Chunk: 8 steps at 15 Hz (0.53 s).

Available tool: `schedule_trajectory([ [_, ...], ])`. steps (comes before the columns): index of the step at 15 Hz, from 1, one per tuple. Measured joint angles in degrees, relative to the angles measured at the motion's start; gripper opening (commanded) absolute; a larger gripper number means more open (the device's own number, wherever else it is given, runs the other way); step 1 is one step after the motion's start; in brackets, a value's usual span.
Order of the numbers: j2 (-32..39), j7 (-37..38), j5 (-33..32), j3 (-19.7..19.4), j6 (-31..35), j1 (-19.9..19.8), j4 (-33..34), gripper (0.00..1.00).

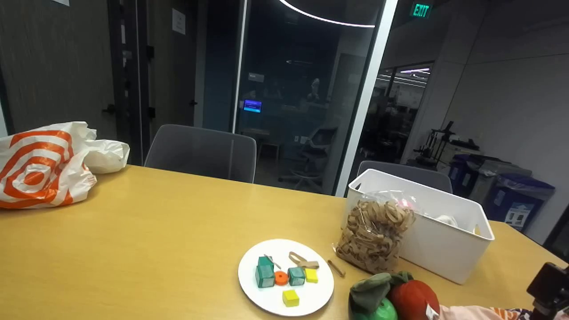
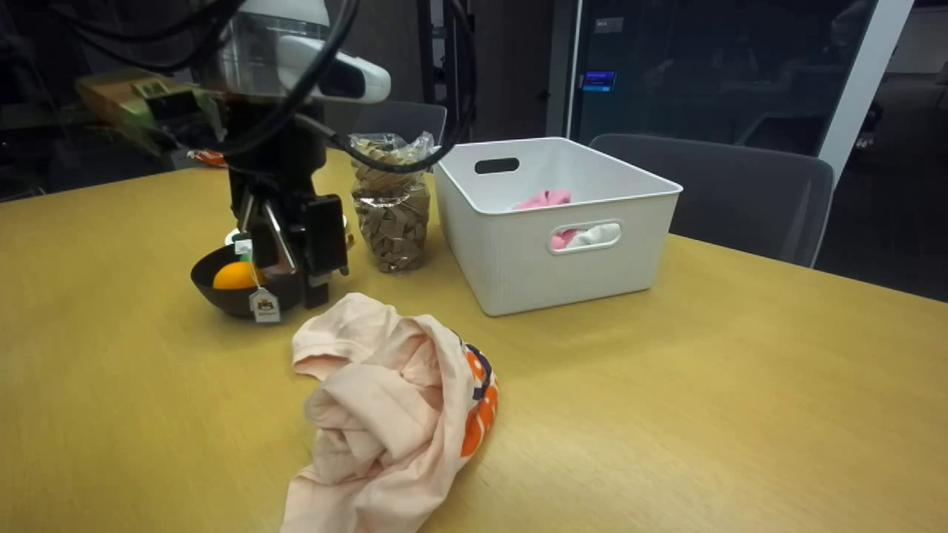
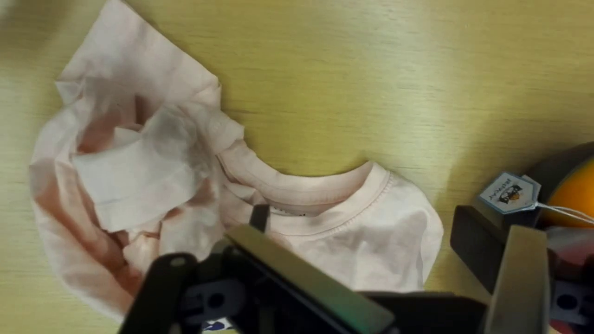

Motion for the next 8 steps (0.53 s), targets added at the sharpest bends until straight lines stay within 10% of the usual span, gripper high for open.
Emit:
schedule_trajectory([
  [8, 8.66, -16.16, -3.97, -0.66, 9.96, 3.0, -0.06, 1.0],
])
